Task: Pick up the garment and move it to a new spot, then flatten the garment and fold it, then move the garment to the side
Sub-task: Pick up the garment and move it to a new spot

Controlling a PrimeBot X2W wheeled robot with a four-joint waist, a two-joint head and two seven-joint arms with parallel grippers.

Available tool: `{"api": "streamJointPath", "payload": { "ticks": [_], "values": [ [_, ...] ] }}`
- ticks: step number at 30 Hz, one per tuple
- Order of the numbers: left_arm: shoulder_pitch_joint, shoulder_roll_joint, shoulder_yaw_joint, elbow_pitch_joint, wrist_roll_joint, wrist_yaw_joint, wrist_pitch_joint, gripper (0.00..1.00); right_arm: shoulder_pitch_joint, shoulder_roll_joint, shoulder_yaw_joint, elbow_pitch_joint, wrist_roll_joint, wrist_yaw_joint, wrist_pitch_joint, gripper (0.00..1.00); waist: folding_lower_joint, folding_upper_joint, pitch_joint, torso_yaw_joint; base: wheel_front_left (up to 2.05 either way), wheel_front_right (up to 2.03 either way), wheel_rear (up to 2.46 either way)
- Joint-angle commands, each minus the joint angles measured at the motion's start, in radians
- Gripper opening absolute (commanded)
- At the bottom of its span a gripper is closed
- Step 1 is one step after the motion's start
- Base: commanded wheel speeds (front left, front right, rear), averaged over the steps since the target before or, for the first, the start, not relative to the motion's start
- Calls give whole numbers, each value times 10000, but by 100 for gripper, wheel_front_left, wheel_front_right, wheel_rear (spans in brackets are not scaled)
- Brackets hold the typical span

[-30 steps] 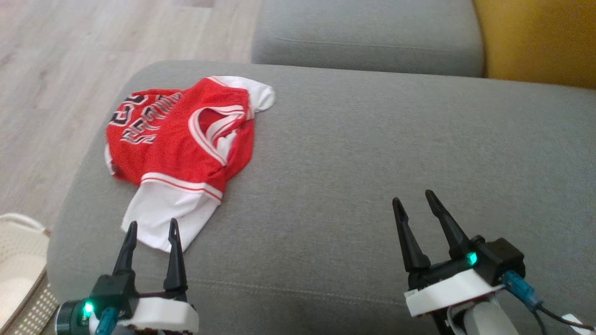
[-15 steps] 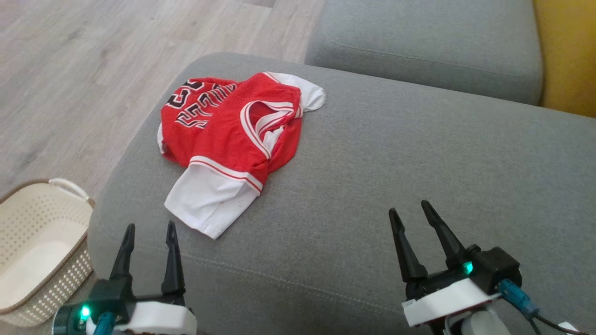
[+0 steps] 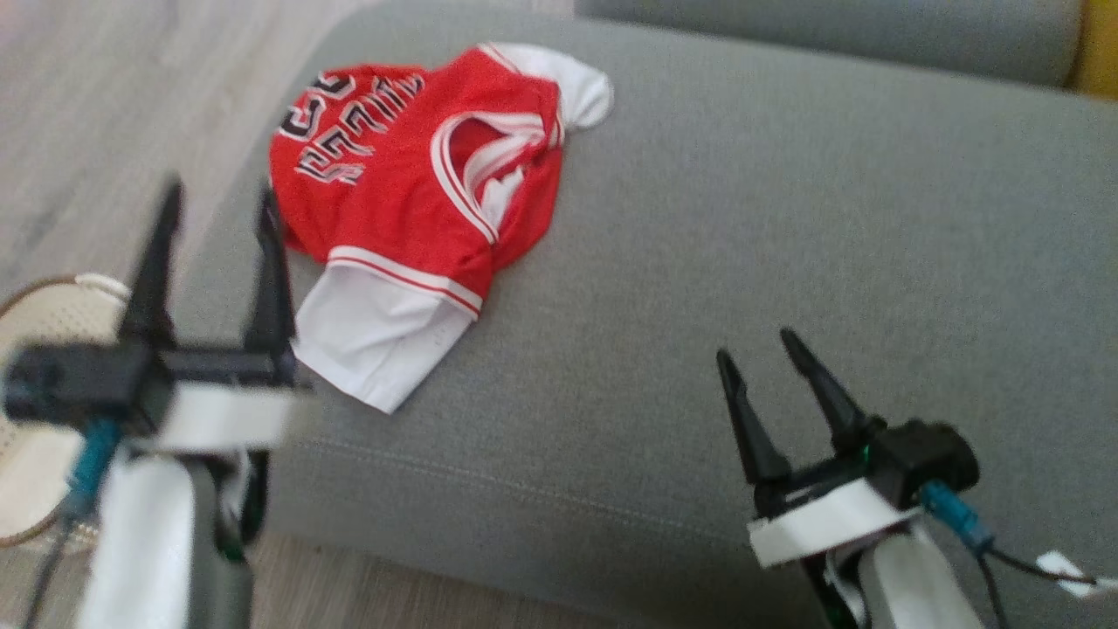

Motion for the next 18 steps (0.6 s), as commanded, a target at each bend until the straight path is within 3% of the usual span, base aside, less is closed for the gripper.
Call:
{"api": "streamJointPath", "payload": {
  "ticks": [1,9,18],
  "values": [
    [-790,267,481,-346,-28,-94,-122,100,-575,-24,104,-281,-231,75,-113,100,0,0,847,-277,0,0,0],
    [-4134,942,323,1560,-474,-1153,-122,100,-1576,-24,-251,-286,-1165,75,-113,100,0,0,2584,-677,0,0,0],
    [-7556,1796,-1183,6076,-1611,-1365,498,100,-2184,-50,-604,-412,-1903,75,-113,100,0,0,3720,-940,0,0,0]
  ]
}}
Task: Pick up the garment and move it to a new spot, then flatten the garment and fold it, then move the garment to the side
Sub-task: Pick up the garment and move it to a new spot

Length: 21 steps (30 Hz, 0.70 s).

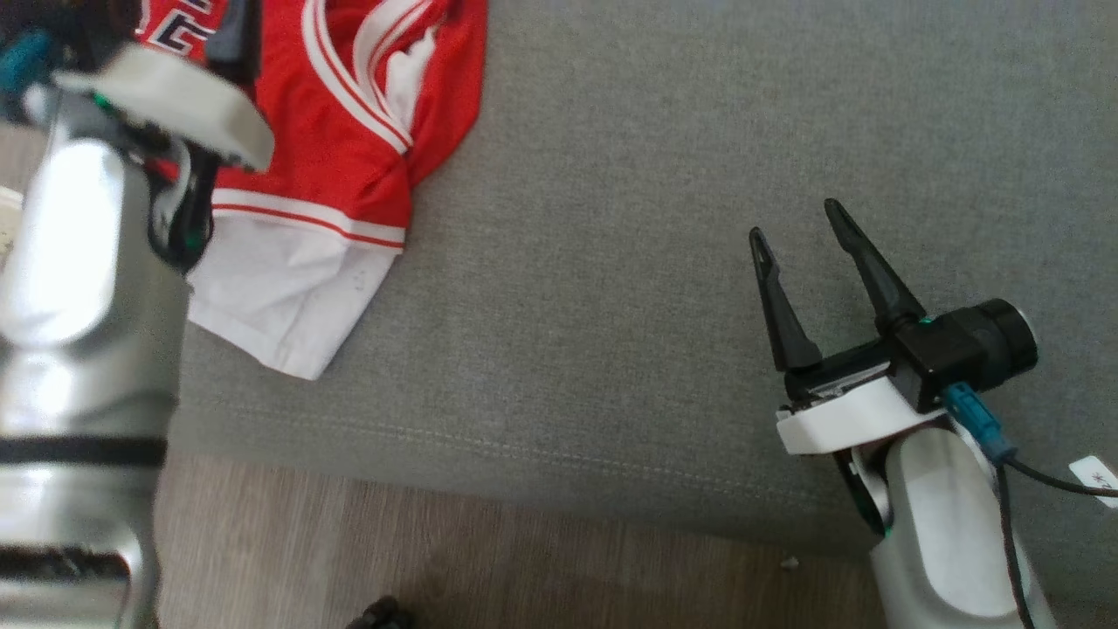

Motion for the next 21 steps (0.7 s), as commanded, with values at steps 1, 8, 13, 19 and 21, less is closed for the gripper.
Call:
{"api": "streamJointPath", "payload": {
  "ticks": [1,8,13,19,21],
  "values": [
    [-791,654,17,23,-124,13,-20,100,-155,-13,208,-332,-195,73,-109,100,-3,0,383,-140,0,0,0],
    [-2238,784,-2137,2260,-1728,10,1360,100,-241,-274,-4,-397,-408,73,-109,100,-3,0,974,-3,0,0,0],
    [-2652,859,-3231,3492,-2449,9,2380,100,-393,-269,80,-256,-463,73,-109,100,-3,0,1152,-42,0,0,0],
    [-2662,944,-4021,4329,-3241,9,2783,100,-747,-174,280,-70,-349,73,-109,100,-3,0,1302,-214,0,0,0],
    [-2610,971,-4233,4515,-3530,9,2903,100,-809,-143,323,-14,-325,73,-109,100,-3,0,1317,-270,0,0,0]
  ]
}}
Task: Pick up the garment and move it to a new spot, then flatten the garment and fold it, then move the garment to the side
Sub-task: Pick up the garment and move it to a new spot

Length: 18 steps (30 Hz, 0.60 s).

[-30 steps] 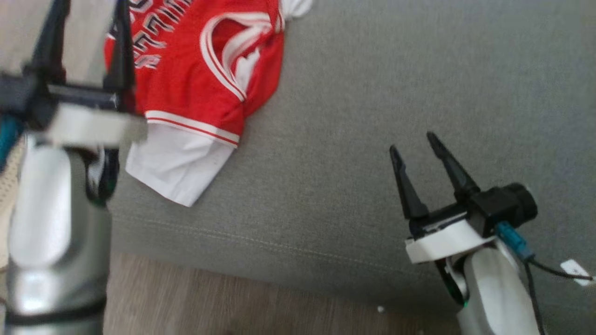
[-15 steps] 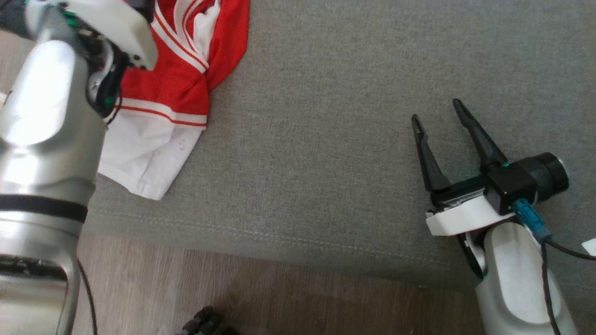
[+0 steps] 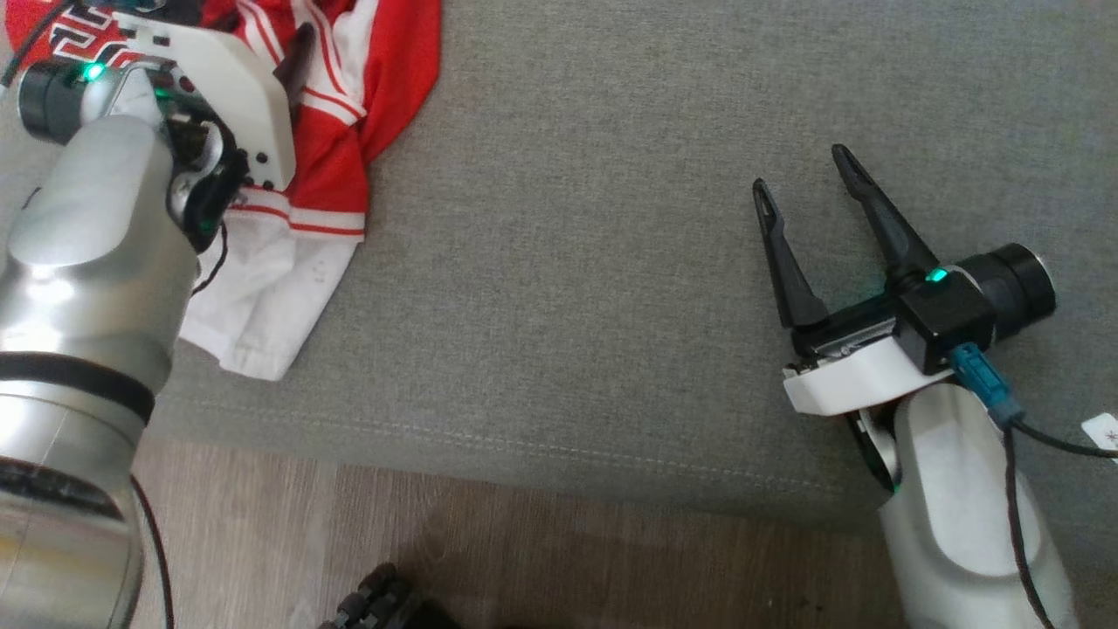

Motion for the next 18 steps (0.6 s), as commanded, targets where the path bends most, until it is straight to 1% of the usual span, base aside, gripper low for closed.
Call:
{"api": "streamJointPath", "payload": {
  "ticks": [1,2,3,4,6,10,12,18],
  "values": [
    [-143,632,-61,42,-157,12,185,100,13,186,283,-37,81,65,-42,100,-1,0,3,-55,0,0,0],
    [-149,701,-151,92,-251,12,120,45,-8,200,314,-12,98,65,-42,100,-1,0,-9,-93,0,0,0],
    [-149,701,-151,92,-251,12,120,45,-8,200,314,-12,98,65,-42,100,-1,0,-9,-93,0,0,0],
    [-169,787,-245,139,-293,12,-22,0,-24,213,338,12,118,65,-42,100,-1,0,-29,-127,0,0,0],
    [-240,979,-399,219,-283,12,-522,0,-30,239,345,30,169,65,-42,100,-1,0,-108,-191,0,0,0],
    [-502,1284,-351,365,-343,12,-1853,0,47,288,377,82,290,65,-42,100,-1,0,-474,-329,0,0,0],
    [-636,1379,-363,381,-356,12,-2334,0,118,312,386,93,377,65,-42,100,-1,0,-759,-401,0,0,0],
    [-1300,1747,-641,80,95,45,-3035,0,394,357,520,209,750,65,-42,100,-1,0,-1805,-706,0,0,0]
  ]
}}
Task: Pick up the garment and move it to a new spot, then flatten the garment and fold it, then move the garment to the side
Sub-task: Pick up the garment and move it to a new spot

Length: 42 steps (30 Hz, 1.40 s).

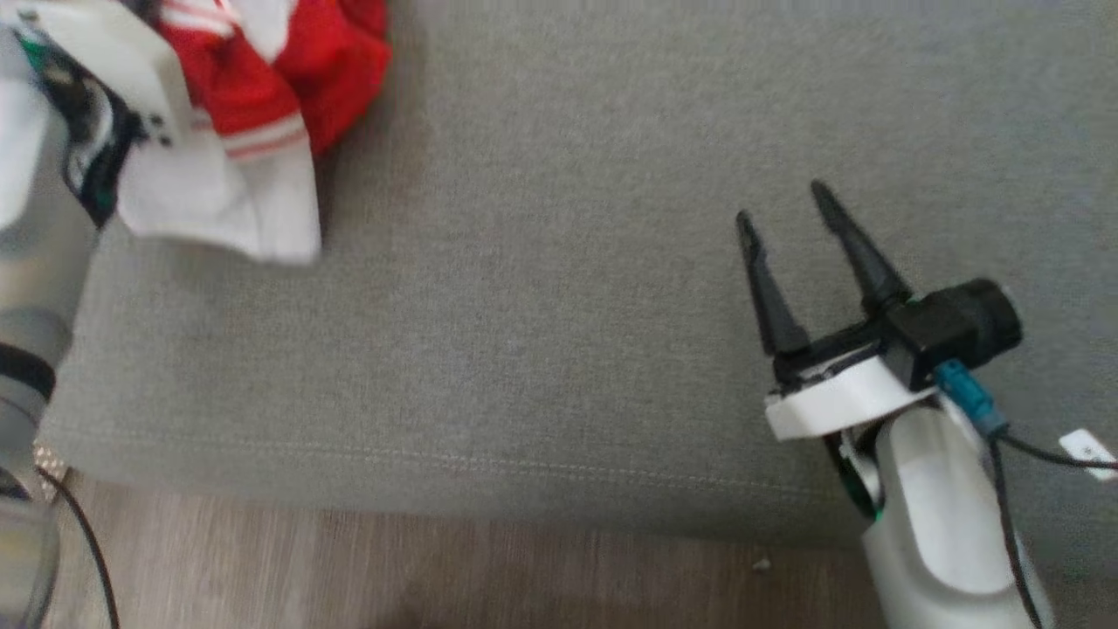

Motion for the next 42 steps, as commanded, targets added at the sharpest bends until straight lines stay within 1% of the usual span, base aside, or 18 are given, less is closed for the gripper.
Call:
{"api": "streamJointPath", "payload": {
  "ticks": [1,5,6,12,17,21,25,27,28,29,33,37,40,41,42],
  "values": [
    [-859,648,201,-422,129,50,-196,0,285,234,418,-232,275,65,-44,100,-1,0,-623,-287,0,0,0],
    [-1172,766,84,-1058,202,38,-209,0,369,237,866,-303,1061,65,-44,100,-1,0,-1280,-708,0,0,0],
    [-1328,838,7,-1498,223,32,-99,0,396,238,1036,-308,1297,65,-44,100,-1,0,-1525,-989,0,0,0],
    [-1558,993,-123,-3199,-15,22,659,0,450,239,1235,-439,1799,65,-44,100,-1,0,-1939,-2034,0,0,0],
    [-1536,1019,-142,-4964,-385,48,1466,0,454,240,1248,-715,2102,65,-44,100,-1,0,-1973,-3005,0,0,0],
    [-1501,972,-249,-6202,-474,248,2093,0,412,240,1262,-961,2394,65,-44,100,-1,0,-1782,-3817,0,0,0],
    [-1410,768,-416,-6981,-536,470,2570,0,325,240,1361,-1242,2733,65,-44,100,-1,0,-1448,-4595,0,0,0],
    [-1310,649,-601,-7188,-434,597,2718,0,291,240,1426,-1389,2909,65,-44,100,-1,0,-1229,-4943,0,0,0],
    [-1310,649,-601,-7188,-434,597,2718,0,291,240,1426,-1389,2909,65,-44,100,-1,0,-1229,-4943,0,0,0],
    [-1224,579,-729,-7225,-353,656,2761,0,278,240,1454,-1456,2977,65,-44,100,-1,0,-1120,-5080,0,0,0],
    [-579,415,-1281,-7053,107,1006,2604,0,182,240,1687,-1727,3314,65,-44,100,-1,0,-640,-5625,0,0,0],
    [418,97,-1609,-6314,244,1354,1851,0,175,240,1722,-1972,3499,65,-44,100,-1,0,-265,-5802,0,0,0],
    [946,-242,-1654,-5668,364,1644,757,0,217,240,1730,-1947,3432,65,-44,100,-1,0,-199,-5745,0,0,0],
    [1072,-347,-1634,-5524,486,1858,284,25,246,240,1708,-1937,3397,65,-44,100,-1,0,-217,-5693,0,0,0],
    [1205,-445,-1612,-5438,602,2063,-51,100,286,240,1663,-1932,3361,65,-44,100,-1,0,-246,-5628,0,0,0]
  ]
}}
